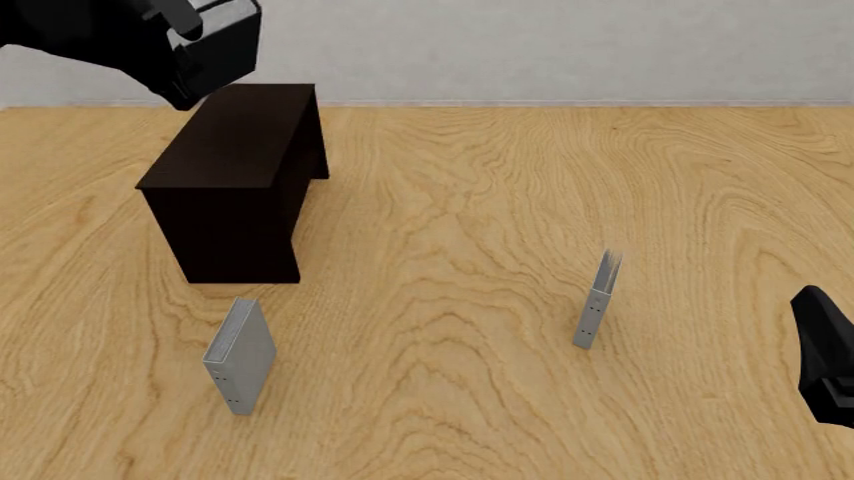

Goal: Pick up the book in the middle and place it on the cabinet shelf.

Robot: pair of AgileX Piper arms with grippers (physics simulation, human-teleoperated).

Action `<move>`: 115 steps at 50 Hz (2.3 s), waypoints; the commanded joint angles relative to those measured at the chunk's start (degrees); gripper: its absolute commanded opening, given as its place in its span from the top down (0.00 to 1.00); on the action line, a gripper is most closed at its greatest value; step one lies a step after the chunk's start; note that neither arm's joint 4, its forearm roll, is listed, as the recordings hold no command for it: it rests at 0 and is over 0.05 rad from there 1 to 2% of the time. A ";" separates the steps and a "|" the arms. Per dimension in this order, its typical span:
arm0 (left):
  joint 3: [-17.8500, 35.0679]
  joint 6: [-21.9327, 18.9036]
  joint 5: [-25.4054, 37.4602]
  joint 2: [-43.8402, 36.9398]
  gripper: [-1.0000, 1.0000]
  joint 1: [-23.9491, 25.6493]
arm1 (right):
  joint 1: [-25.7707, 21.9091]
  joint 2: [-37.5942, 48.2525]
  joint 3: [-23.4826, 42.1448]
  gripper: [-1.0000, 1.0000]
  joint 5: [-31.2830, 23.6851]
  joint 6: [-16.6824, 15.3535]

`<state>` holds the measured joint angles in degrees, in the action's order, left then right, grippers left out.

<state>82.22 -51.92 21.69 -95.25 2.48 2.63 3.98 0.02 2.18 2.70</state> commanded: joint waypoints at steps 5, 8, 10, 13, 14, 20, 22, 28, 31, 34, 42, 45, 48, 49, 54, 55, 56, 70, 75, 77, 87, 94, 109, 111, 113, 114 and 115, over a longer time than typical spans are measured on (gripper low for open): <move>2.52 -4.35 -2.21 -5.59 1.00 -5.30 | 0.02 -0.08 0.00 0.00 -0.04 0.01; 5.15 -2.37 -1.96 -6.96 1.00 -5.21 | 0.04 -0.14 0.00 0.00 -0.09 0.04; 3.59 -4.20 -2.67 -6.86 1.00 -5.26 | 0.06 -0.07 0.00 0.00 -0.05 0.10; 4.78 -3.87 -2.21 -7.52 1.00 -5.10 | 0.05 -0.06 0.00 0.00 -0.04 0.06; 4.92 -3.84 -2.23 -7.64 1.00 -5.05 | 0.05 -0.04 0.00 0.00 -0.03 0.08; 4.29 -5.99 0.17 -7.98 1.00 -3.65 | 0.05 0.04 0.00 0.00 0.01 0.16; 4.79 -6.02 1.32 -8.59 1.00 -3.10 | 0.06 0.11 0.00 0.00 0.05 0.25; 3.58 -9.04 3.91 -9.02 1.00 -2.67 | 0.02 0.07 0.00 0.00 0.03 0.34; 3.61 -9.48 4.85 -9.30 1.00 -2.52 | 0.04 0.21 0.00 0.00 0.10 0.43; 4.16 -9.29 5.10 -9.24 1.00 -2.16 | 0.05 0.27 0.00 0.00 0.13 0.54; 4.88 -9.77 5.35 -10.37 1.00 -2.00 | 0.05 0.42 0.00 0.00 0.22 0.65; 4.03 -10.27 5.72 -9.72 1.00 -2.14 | 0.03 0.55 0.00 0.00 0.30 0.63; 4.06 -10.41 5.64 -9.96 1.00 -1.77 | 0.02 0.64 0.00 0.00 0.35 0.66; 3.48 -10.71 5.39 -9.69 1.00 -1.73 | 0.02 0.67 0.00 0.00 0.37 0.66; 3.02 -10.94 5.32 -9.41 1.00 -1.36 | 0.02 0.71 0.00 0.00 0.39 0.68; 2.97 -10.97 5.41 -9.43 1.00 -1.35 | 0.03 0.73 0.00 0.00 0.40 0.70; 2.97 -10.97 5.41 -9.43 1.00 -1.35 | 0.03 0.73 0.00 0.00 0.41 0.70; 1.32 -11.29 4.61 -7.71 0.00 -0.01 | 0.03 0.91 0.00 0.00 0.51 0.62; -0.56 -11.32 3.85 -6.63 0.00 1.21 | 0.03 0.84 0.00 0.00 0.47 0.61; -0.78 -11.22 3.83 -6.32 0.00 1.64 | 0.01 0.83 0.00 0.00 0.47 0.55; 0.69 -5.62 8.51 -3.86 0.00 5.51 | -0.01 1.08 0.00 0.00 0.61 0.69; -3.40 -4.40 8.68 -0.55 0.00 7.49 | 0.01 1.01 0.00 0.00 0.57 0.65; -1.78 4.91 14.00 1.89 0.00 13.60 | 0.05 0.83 0.00 0.00 0.47 0.45; 0.17 8.04 15.69 1.98 0.00 14.98 | 0.06 0.85 0.00 0.00 0.48 0.50; 0.90 9.34 16.27 2.02 0.00 15.46 | 0.05 0.89 0.00 0.00 0.50 0.50; 1.26 10.41 16.45 2.23 0.00 15.93 | 0.04 0.90 0.00 0.00 0.51 0.48; 1.24 10.80 16.38 2.36 0.00 16.12 | 0.03 0.92 0.00 0.00 0.52 0.45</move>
<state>80.24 -48.93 34.29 -94.00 14.46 2.67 4.88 0.01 2.69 3.20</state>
